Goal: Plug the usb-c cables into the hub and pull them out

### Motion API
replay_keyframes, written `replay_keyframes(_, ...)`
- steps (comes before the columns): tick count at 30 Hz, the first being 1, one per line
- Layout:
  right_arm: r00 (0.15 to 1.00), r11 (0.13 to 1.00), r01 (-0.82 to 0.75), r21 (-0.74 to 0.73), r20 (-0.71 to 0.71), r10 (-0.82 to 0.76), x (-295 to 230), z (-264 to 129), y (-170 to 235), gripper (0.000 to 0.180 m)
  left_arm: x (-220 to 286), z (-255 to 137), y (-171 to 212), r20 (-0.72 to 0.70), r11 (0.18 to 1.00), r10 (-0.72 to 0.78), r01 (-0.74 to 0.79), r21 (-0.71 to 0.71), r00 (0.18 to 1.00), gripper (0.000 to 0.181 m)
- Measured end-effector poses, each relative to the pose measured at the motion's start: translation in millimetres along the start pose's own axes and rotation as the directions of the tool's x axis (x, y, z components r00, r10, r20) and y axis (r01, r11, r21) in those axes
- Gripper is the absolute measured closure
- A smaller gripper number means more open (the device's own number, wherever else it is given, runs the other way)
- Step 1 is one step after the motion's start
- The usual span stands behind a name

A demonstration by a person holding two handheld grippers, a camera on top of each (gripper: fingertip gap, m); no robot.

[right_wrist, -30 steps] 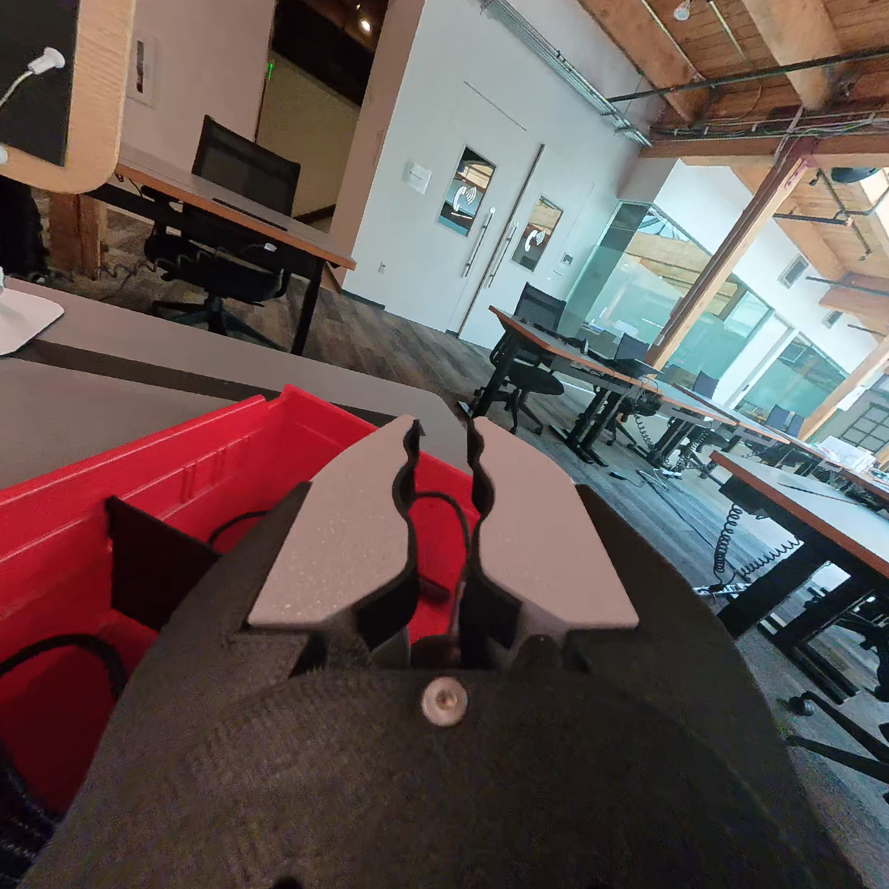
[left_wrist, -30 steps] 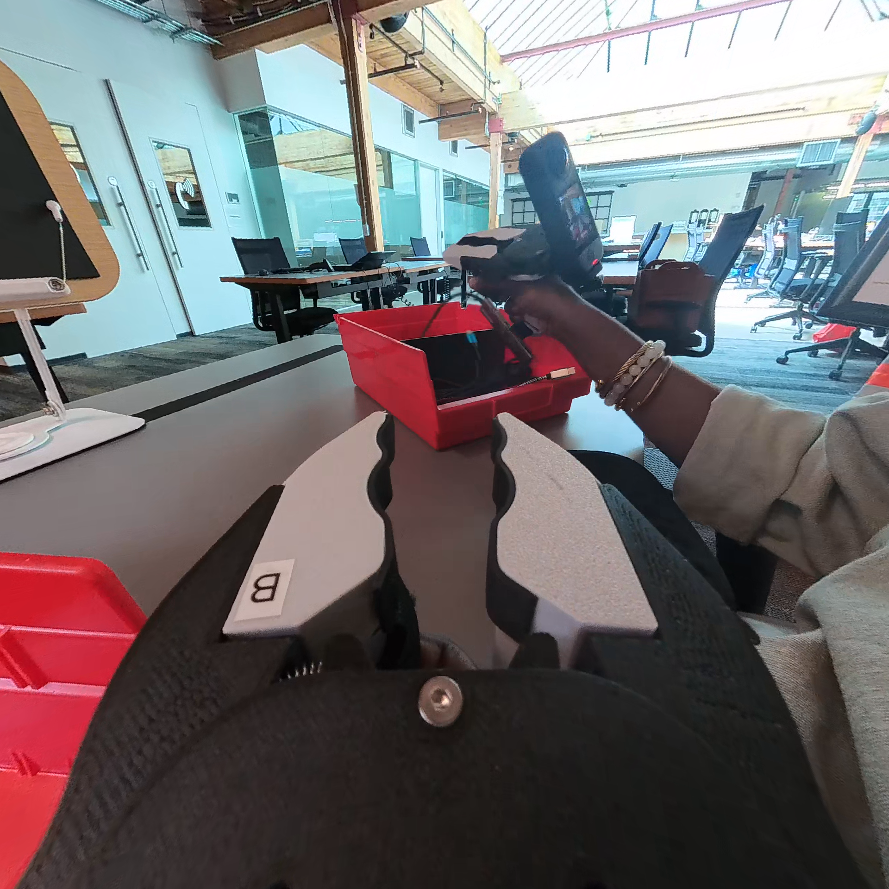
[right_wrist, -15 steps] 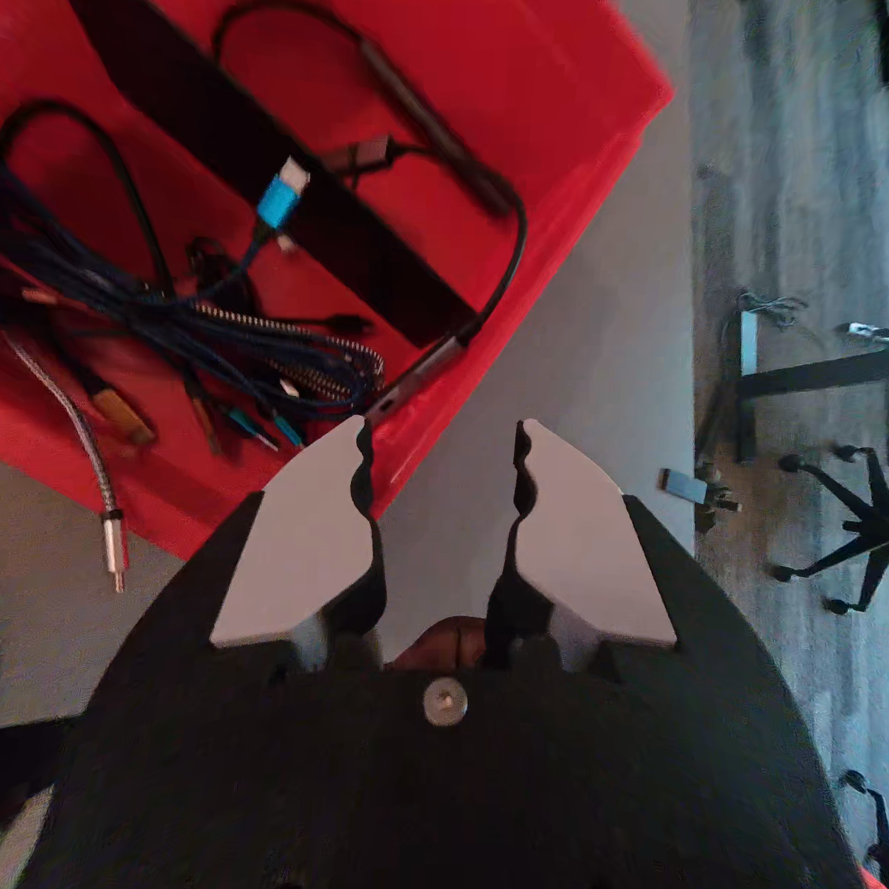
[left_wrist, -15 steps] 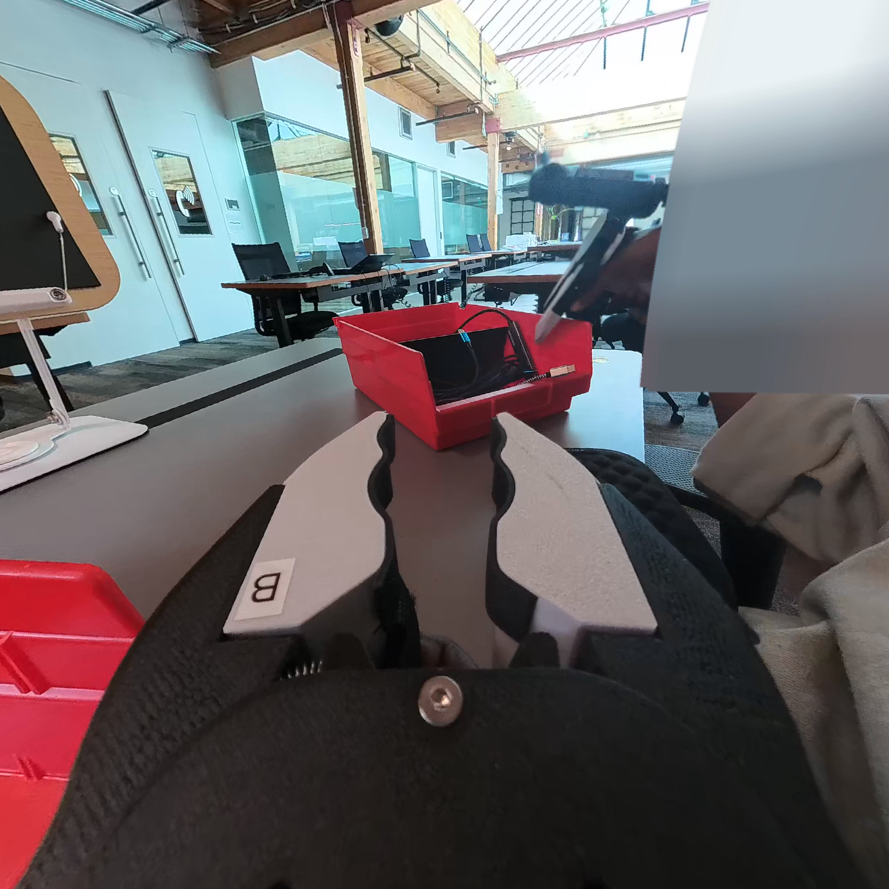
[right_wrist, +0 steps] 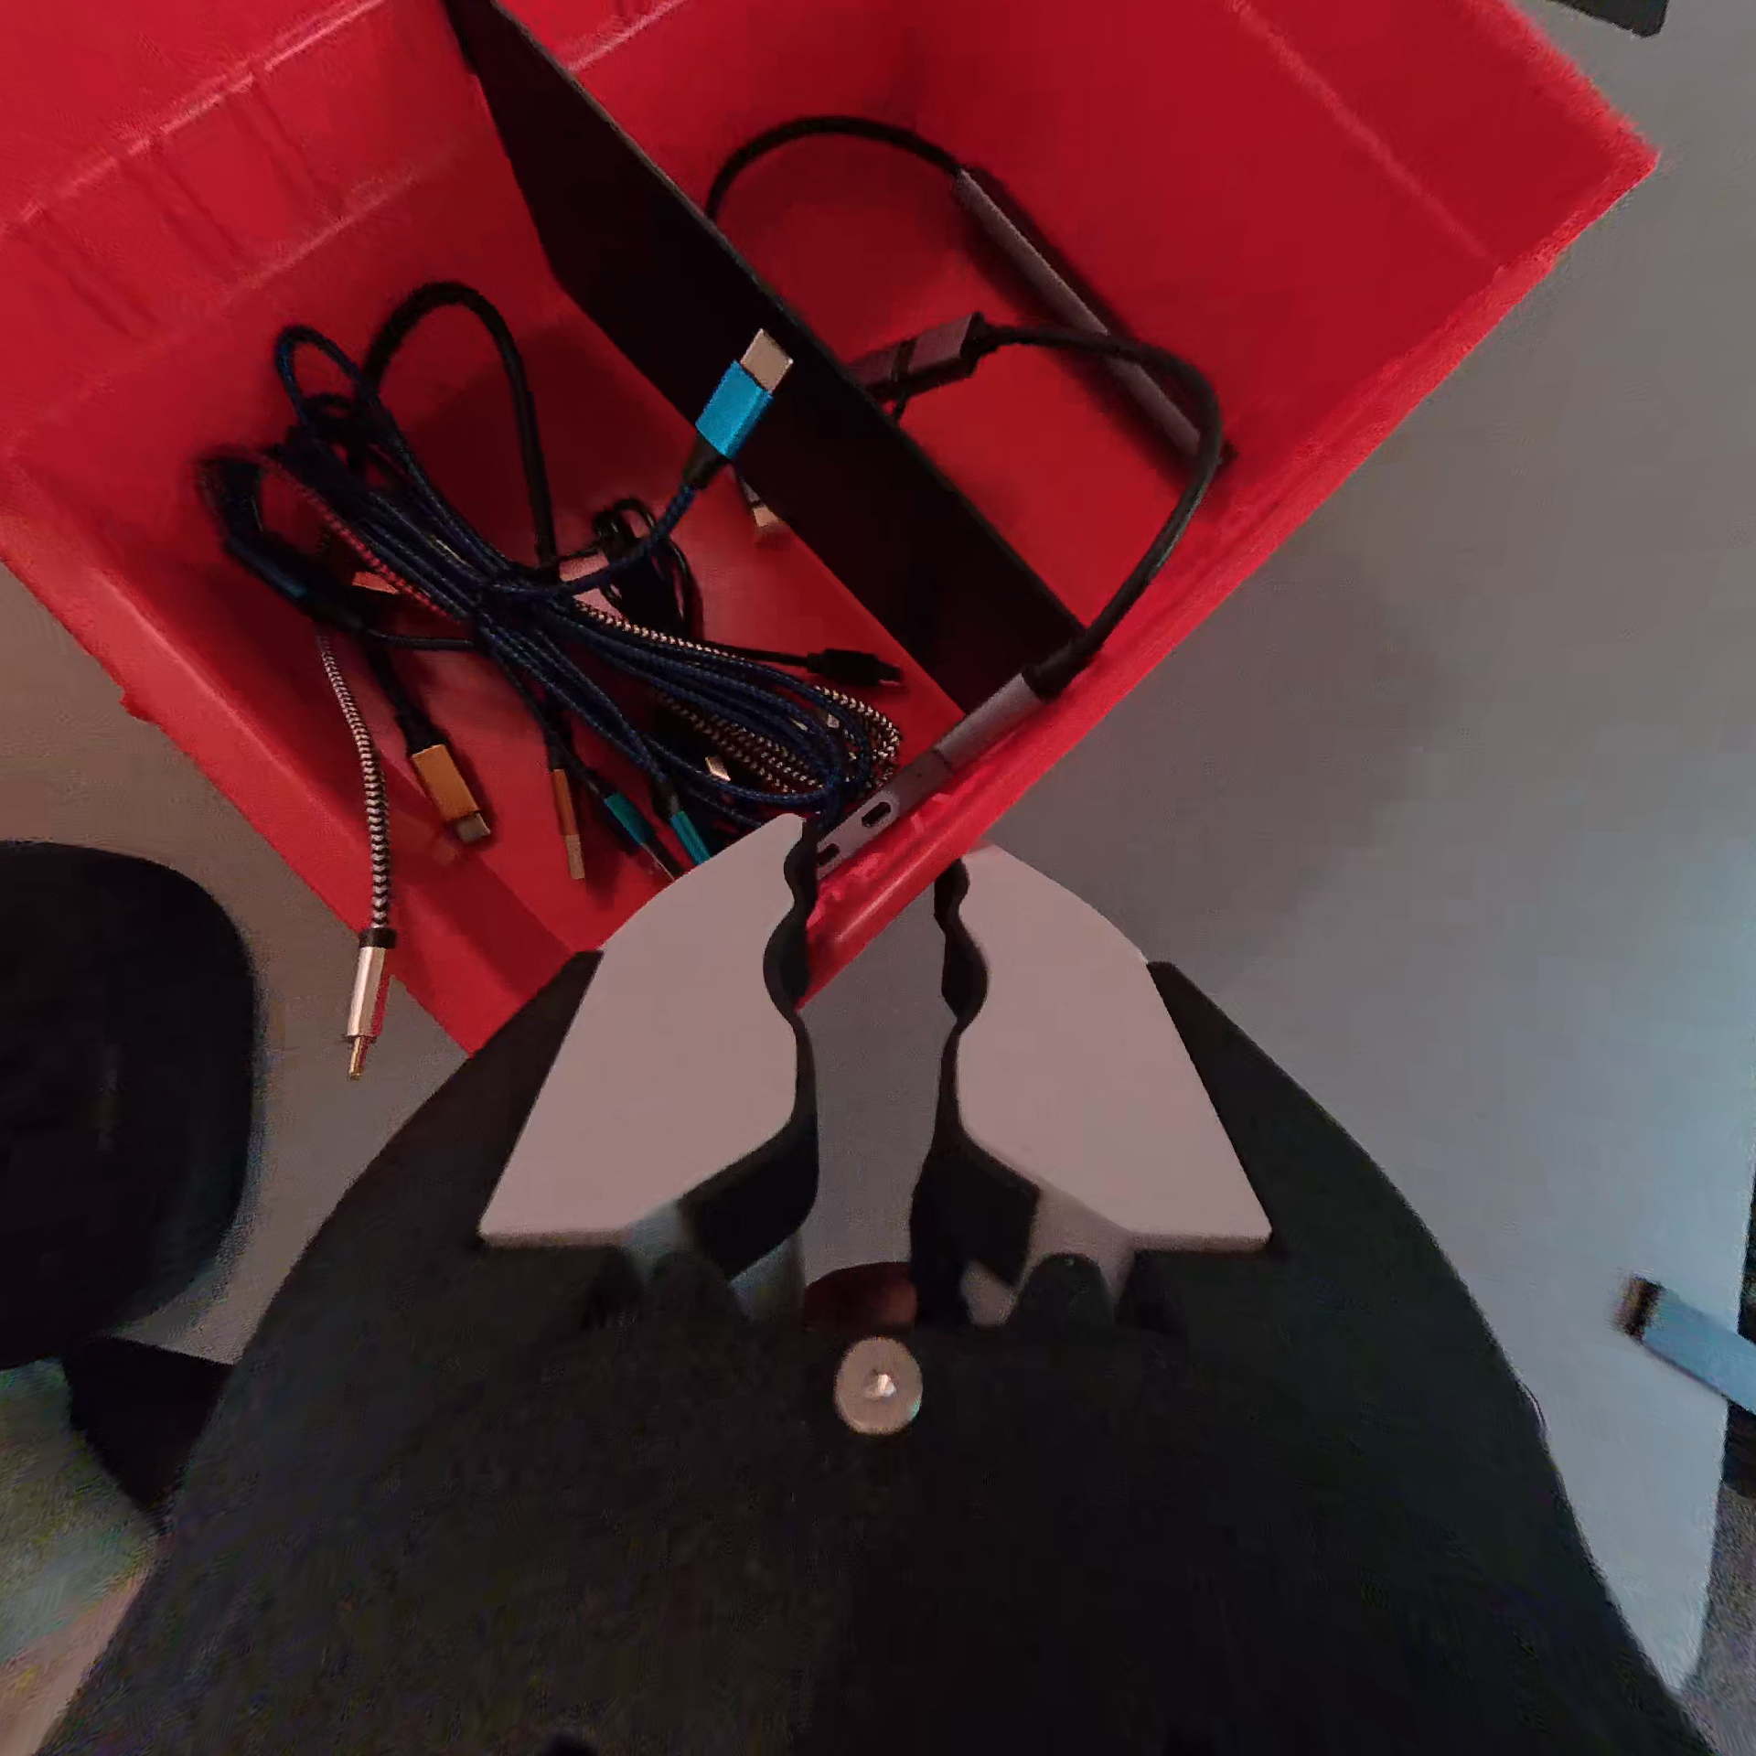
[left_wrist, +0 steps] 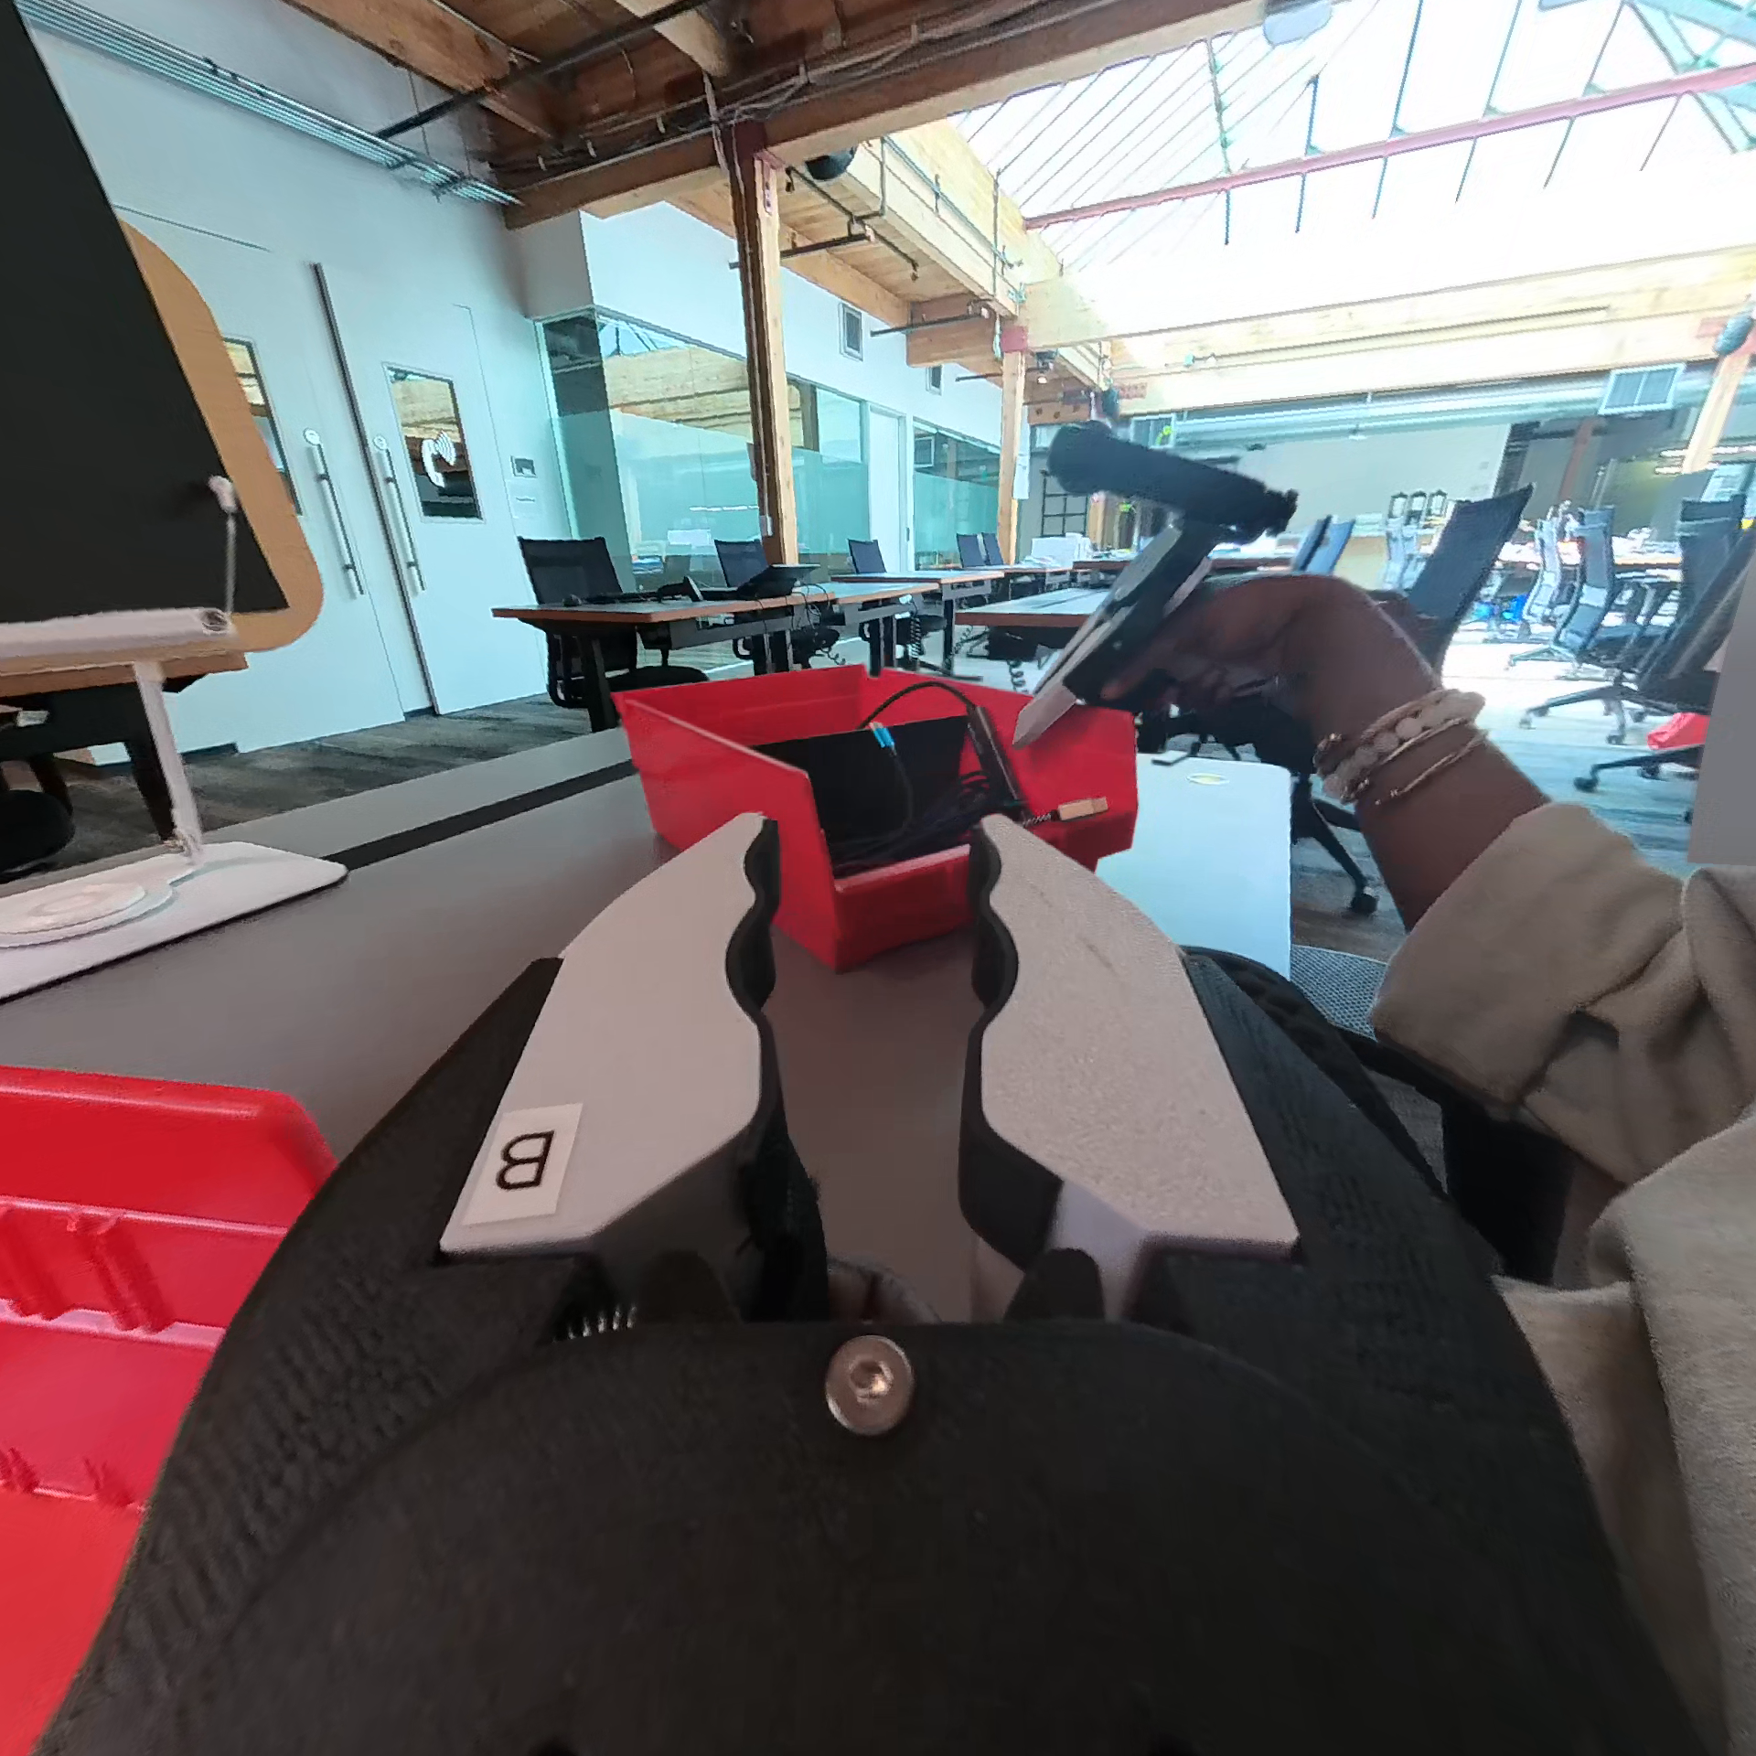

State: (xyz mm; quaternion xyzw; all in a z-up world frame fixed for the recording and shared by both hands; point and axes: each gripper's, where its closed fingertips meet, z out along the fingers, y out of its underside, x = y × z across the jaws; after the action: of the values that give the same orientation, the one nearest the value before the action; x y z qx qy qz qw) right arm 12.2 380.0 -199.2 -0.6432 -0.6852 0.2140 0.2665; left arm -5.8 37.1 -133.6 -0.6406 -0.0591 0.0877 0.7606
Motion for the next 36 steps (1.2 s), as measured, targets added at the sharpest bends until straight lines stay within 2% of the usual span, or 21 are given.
replay_keyframes(1,1.000,1.000,0.003,0.010,0.016,-0.003,-6.5,4.6,-6.8,0.157,-2.5,-3.0,-5.1,0.025,1.000,0.008,-0.008,-0.002,1.000,0.142)
replay_keyframes(3,0.999,1.000,0.008,0.028,0.049,-0.010,-22.4,14.1,-20.8,0.157,-17.7,-16.9,-26.4,0.139,0.993,0.119,-0.116,-0.036,0.983,0.138)
replay_keyframes(4,0.998,0.999,0.014,0.036,0.065,-0.016,-31.3,18.5,-27.6,0.156,-36.1,-30.2,-41.4,0.252,0.974,0.226,-0.211,-0.085,0.941,0.135)
replay_keyframes(5,0.997,0.999,0.024,0.043,0.078,-0.027,-40.4,22.6,-34.0,0.156,-60.4,-49.9,-59.1,0.387,0.938,0.345,-0.308,-0.157,0.855,0.132)
replay_keyframes(7,0.994,0.998,0.047,0.052,0.096,-0.051,-57.9,29.6,-45.4,0.156,-108.4,-106.3,-94.2,0.611,0.854,0.519,-0.395,-0.339,0.598,0.126)
replay_keyframes(8,0.992,0.997,0.057,0.058,0.106,-0.063,-66.8,33.3,-50.8,0.155,-127.4,-136.6,-102.5,0.664,0.828,0.560,-0.357,-0.432,0.496,0.123)
replay_keyframes(9,0.990,0.996,0.063,0.068,0.119,-0.071,-76.1,38.5,-56.4,0.155,-143.0,-164.1,-102.2,0.694,0.824,0.565,-0.271,-0.497,0.446,0.118)
replay_keyframes(10,0.988,0.995,0.066,0.078,0.131,-0.076,-85.2,43.7,-61.9,0.154,-154.8,-185.3,-93.4,0.711,0.834,0.539,-0.167,-0.526,0.452,0.114)
replay_keyframes(12,0.985,0.993,0.065,0.096,0.150,-0.079,-101.1,50.9,-70.5,0.154,-173.7,-210.4,-59.4,0.726,0.846,0.436,0.033,-0.532,0.531,0.111)
replay_keyframes(13,0.984,0.992,0.068,0.105,0.156,-0.084,-108.3,53.0,-73.6,0.154,-182.6,-220.7,-34.2,0.722,0.815,0.404,0.136,-0.563,0.562,0.109)
replay_keyframes(15,0.982,0.990,0.070,0.120,0.167,-0.090,-121.2,56.2,-76.3,0.154,-193.3,-238.2,20.9,0.683,0.678,0.395,0.306,-0.668,0.614,0.097)
replay_keyframes(16,0.981,0.990,0.069,0.125,0.170,-0.090,-127.2,57.2,-76.9,0.154,-191.9,-238.5,44.3,0.654,0.617,0.371,0.351,-0.704,0.660,0.097)
replay_keyframes(17,0.981,0.989,0.068,0.127,0.173,-0.090,-132.7,58.0,-77.2,0.154,-191.2,-233.8,58.0,0.623,0.594,0.354,0.347,-0.726,0.698,0.099)
replay_keyframes(19,0.980,0.988,0.077,0.136,0.171,-0.100,-142.6,58.4,-81.6,0.154,-214.6,-237.1,43.5,0.695,0.688,0.409,0.301,-0.661,0.591,0.132)
replay_keyframes(20,0.979,0.987,0.084,0.141,0.171,-0.107,-147.7,59.3,-83.9,0.153,-228.2,-248.4,37.5,0.732,0.703,0.451,0.302,-0.644,0.510,0.145)
replay_keyframes(21,0.978,0.985,0.090,0.147,0.173,-0.115,-152.9,61.0,-86.5,0.153,-238.2,-256.2,34.9,0.760,0.724,0.455,0.305,-0.619,0.464,0.153)
replay_keyframes(23,0.976,0.983,0.088,0.162,0.185,-0.118,-163.6,63.7,-92.6,0.153,-242.9,-256.1,33.8,0.798,0.790,0.330,0.316,-0.526,0.504,0.165)
replay_keyframes(25,0.973,0.980,0.076,0.184,0.201,-0.113,-175.4,63.7,-98.3,0.153,-247.6,-269.6,29.8,0.808,0.796,0.331,0.316,-0.516,0.487,0.165)
replay_keyframes(29,0.963,0.975,0.088,0.202,0.235,-0.135,-204.0,67.5,-107.8,0.153,-259.3,-319.4,20.4,0.855,0.801,0.355,0.349,-0.487,0.378,0.166)
replay_keyframes(32,0.955,0.971,0.132,0.198,0.236,-0.178,-226.2,72.2,-117.0,0.153,-261.9,-360.5,12.9,0.899,0.827,0.309,0.379,-0.415,0.311,0.168)
replay_keyframes(36,0.940,0.961,0.193,0.197,0.244,-0.239,-266.0,83.3,-136.0,0.153,-256.1,-403.7,5.4,0.928,0.842,0.256,0.409,-0.351,0.269,0.172)
